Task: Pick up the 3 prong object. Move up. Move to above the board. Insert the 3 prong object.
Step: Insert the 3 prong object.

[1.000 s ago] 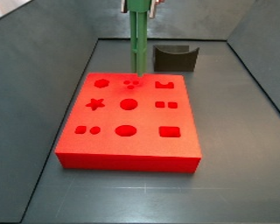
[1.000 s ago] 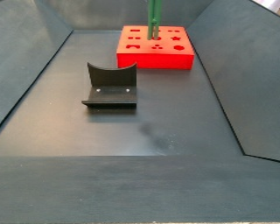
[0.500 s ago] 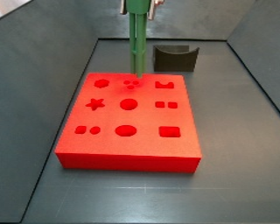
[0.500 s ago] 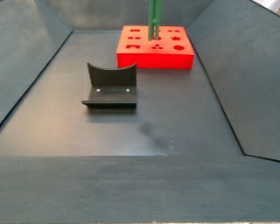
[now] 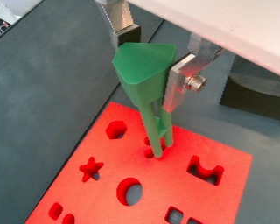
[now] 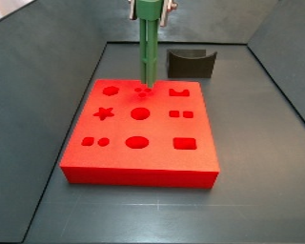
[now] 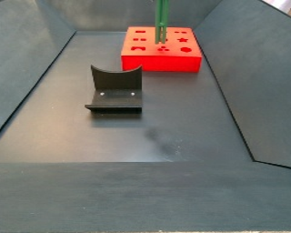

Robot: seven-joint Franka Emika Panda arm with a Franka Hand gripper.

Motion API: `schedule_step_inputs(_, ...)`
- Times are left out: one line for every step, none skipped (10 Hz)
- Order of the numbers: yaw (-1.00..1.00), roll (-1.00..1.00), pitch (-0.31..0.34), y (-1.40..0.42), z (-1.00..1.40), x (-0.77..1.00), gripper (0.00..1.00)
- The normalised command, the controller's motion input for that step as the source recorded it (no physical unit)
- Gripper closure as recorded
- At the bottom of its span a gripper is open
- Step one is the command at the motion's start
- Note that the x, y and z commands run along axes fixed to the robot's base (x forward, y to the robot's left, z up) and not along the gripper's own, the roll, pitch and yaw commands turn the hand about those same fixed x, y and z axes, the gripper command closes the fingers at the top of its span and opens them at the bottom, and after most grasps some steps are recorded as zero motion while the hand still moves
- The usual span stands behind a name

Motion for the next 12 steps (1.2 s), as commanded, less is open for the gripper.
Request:
schedule_step_inputs(0.00, 0.02, 0.000, 0.00, -0.01, 0.00, 1.00)
schedule_step_inputs(-0.03, 0.03, 0.000, 0.00, -0.02, 0.00, 1.00)
schedule_step_inputs(-0.05, 0.10, -0.006, 0.00, -0.09, 0.00, 1.00)
schedule_step_inputs(-0.05, 0.16, -0.001, -0.02, -0.10, 0.00, 1.00)
schedule_step_inputs(-0.01, 0.14, 0.000, -0.02, -0.02, 0.00, 1.00)
schedule_step_inputs(0.00, 0.02, 0.000, 0.00, 0.00, 0.00, 1.00)
schedule_step_inputs(0.00, 0.03, 0.000, 0.00, 0.00, 0.00, 1.00)
schedule_step_inputs(0.00, 0.06, 0.000, -0.08, -0.01, 0.00, 1.00)
schedule_step_inputs(0.00, 0.07, -0.017, -0.10, -0.05, 0.03, 1.00)
schedule_step_inputs(0.00, 0.09, -0.034, -0.10, -0.11, 0.01, 1.00)
schedule_step_inputs(0.00, 0.05, 0.000, -0.01, -0.03, 0.02, 1.00)
schedule_step_inputs(0.00, 0.05, 0.000, 0.00, -0.01, 0.02, 1.00)
